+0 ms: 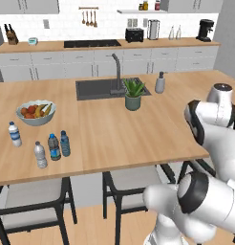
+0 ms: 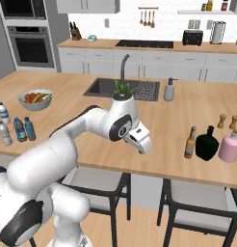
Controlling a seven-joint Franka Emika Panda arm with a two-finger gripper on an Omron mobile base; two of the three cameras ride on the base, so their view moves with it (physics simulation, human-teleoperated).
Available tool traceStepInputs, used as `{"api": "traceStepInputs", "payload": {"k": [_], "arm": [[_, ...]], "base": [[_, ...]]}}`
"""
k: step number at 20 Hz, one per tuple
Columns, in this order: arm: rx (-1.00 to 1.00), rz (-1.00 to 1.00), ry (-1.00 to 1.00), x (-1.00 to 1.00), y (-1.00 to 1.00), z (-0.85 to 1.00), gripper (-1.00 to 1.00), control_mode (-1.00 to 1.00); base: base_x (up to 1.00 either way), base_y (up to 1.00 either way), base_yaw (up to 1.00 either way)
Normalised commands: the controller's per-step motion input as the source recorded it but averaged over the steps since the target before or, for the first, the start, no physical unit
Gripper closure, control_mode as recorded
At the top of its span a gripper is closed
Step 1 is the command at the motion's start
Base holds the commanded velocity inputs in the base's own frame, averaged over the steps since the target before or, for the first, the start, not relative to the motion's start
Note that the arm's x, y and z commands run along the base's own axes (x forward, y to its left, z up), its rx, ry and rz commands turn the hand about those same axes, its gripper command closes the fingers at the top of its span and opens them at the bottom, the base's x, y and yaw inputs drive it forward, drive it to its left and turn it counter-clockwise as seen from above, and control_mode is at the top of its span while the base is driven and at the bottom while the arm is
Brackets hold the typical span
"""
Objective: Move the plastic bottles in the middle to the plastics group, and the glass bottles in the middle to the glass group.
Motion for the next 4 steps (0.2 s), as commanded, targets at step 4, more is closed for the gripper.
{"api": "traceStepInputs", "payload": {"k": [4], "arm": [[0.00,0.00,0.00,-0.65,0.85,0.11,-1.00,-1.00]], "base": [[0.00,0.00,0.00]]}}
